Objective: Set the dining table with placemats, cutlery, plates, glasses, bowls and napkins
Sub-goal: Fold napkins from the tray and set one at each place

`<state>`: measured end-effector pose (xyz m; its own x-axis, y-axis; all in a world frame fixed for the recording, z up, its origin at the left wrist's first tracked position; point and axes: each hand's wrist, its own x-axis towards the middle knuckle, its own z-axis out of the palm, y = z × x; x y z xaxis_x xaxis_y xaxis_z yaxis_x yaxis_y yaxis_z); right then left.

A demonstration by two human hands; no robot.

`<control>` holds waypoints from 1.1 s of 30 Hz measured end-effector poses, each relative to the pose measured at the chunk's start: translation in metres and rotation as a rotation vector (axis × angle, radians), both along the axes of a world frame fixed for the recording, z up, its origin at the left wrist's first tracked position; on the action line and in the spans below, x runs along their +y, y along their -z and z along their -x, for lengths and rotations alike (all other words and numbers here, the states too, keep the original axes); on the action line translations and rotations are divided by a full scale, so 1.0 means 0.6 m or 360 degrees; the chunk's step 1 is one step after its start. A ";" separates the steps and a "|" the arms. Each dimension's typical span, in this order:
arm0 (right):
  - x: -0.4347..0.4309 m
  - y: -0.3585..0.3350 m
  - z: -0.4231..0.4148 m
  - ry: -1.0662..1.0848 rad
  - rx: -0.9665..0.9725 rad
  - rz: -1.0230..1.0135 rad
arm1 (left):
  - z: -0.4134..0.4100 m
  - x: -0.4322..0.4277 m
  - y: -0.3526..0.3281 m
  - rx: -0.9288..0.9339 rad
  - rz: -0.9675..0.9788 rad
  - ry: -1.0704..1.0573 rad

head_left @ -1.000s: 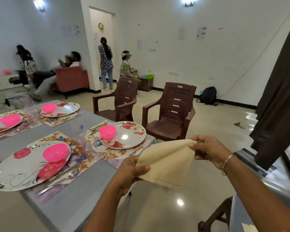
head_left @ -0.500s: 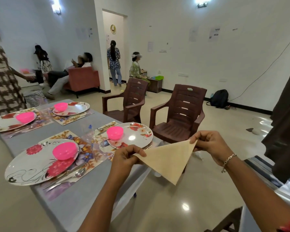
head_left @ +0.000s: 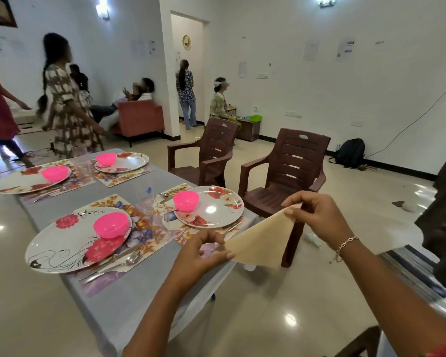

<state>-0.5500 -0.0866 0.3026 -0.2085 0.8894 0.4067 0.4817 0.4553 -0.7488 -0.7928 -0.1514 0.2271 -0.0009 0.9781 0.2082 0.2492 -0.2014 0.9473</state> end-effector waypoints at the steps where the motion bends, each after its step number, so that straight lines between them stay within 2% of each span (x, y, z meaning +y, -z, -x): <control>1: -0.003 -0.003 0.008 -0.0008 -0.0121 -0.0094 | -0.003 -0.003 -0.004 0.0090 -0.0057 -0.0057; 4: -0.013 -0.010 0.038 -0.0117 -0.0406 -0.0330 | -0.021 -0.004 -0.023 0.0277 -0.0231 -0.0118; 6: -0.019 -0.010 0.063 -0.0209 -0.0524 -0.0419 | -0.037 -0.001 -0.025 0.0293 -0.0282 -0.0116; 8: -0.024 -0.008 0.086 -0.0291 -0.0548 -0.0470 | -0.045 -0.001 -0.020 0.0259 -0.0322 -0.0172; 11: -0.026 -0.001 0.117 -0.0377 -0.0393 -0.0398 | -0.030 -0.004 -0.008 0.0128 -0.0303 -0.0316; 13: -0.025 0.003 0.142 -0.0427 -0.0099 -0.0038 | -0.011 -0.011 -0.008 0.0028 -0.0223 -0.0351; 15: -0.024 0.006 0.173 -0.0584 0.0287 0.0614 | 0.009 -0.019 -0.010 -0.0058 -0.0118 -0.0353; 17: -0.020 0.019 0.204 -0.0645 0.0393 0.1006 | 0.032 -0.028 -0.011 -0.0088 -0.0037 -0.0354; 20: -0.018 0.044 0.251 -0.0591 0.0500 0.1171 | 0.073 -0.044 -0.002 -0.0086 0.0072 -0.0390; 28: 0.013 0.131 0.344 -0.0231 0.0833 0.1624 | 0.193 -0.091 0.072 -0.0358 0.0462 -0.0716; 33: 0.055 0.203 0.396 -0.0185 0.0745 0.1787 | 0.248 -0.088 0.128 -0.0629 0.0734 -0.1000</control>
<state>-0.7877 -0.0539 0.1806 -0.3496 0.7804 -0.5184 0.0594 -0.5337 -0.8436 -0.9417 -0.2045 0.1502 -0.5570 0.7587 -0.3377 -0.1786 0.2876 0.9409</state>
